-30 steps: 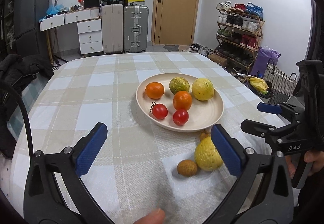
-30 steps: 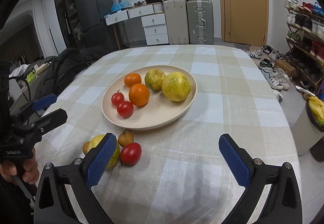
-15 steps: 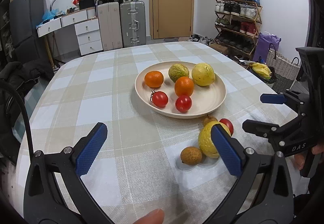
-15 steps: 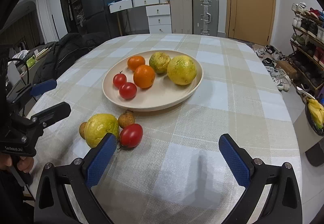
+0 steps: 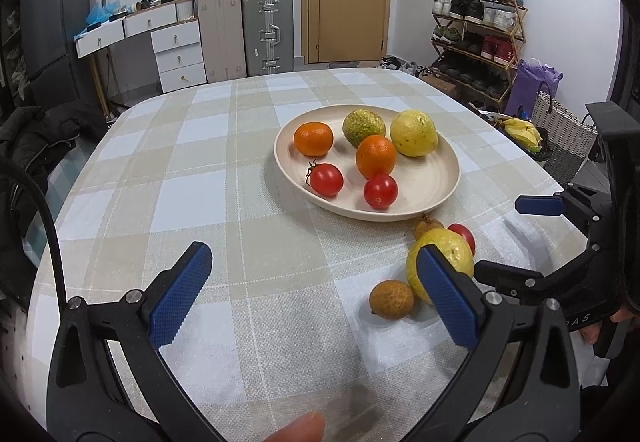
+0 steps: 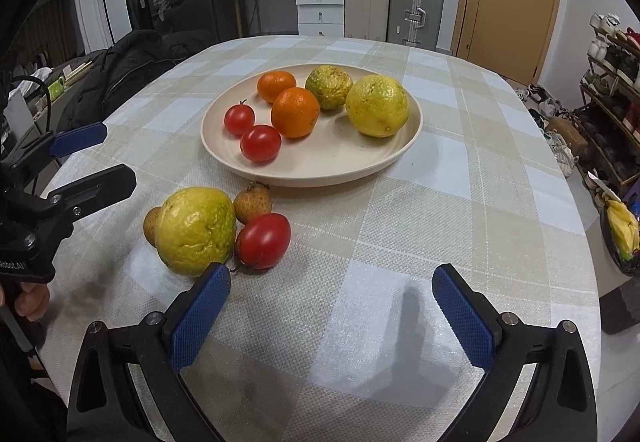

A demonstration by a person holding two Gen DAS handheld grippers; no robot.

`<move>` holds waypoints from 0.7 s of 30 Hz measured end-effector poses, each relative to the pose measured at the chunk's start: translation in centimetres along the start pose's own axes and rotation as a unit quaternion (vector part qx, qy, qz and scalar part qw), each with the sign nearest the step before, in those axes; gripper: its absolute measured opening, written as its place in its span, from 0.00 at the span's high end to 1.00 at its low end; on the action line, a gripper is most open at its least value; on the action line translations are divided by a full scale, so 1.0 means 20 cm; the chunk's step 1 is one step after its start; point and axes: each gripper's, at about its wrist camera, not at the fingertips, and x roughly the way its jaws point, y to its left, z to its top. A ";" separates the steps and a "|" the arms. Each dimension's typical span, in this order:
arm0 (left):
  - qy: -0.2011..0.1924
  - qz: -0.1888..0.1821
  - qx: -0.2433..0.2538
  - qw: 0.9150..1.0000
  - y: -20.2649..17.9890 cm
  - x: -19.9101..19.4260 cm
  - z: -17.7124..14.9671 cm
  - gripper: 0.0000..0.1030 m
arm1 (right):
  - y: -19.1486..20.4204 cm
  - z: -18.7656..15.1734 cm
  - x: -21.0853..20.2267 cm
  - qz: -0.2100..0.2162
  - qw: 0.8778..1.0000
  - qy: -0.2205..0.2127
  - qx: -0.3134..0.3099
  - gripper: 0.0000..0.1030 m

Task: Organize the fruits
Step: 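Withdraw both open tools from the plate, then move the right tool to the oval red tomato and close on it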

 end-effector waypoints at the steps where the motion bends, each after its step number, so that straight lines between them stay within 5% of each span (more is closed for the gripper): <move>1: 0.002 0.000 0.000 1.000 0.00 0.01 0.00 0.01 | 0.00 0.00 0.01 -0.001 1.000 0.003 0.001 0.00; 21: 0.006 0.004 0.001 1.000 0.00 0.02 0.00 0.01 | 0.02 0.03 0.10 -0.034 0.999 0.033 0.020 0.00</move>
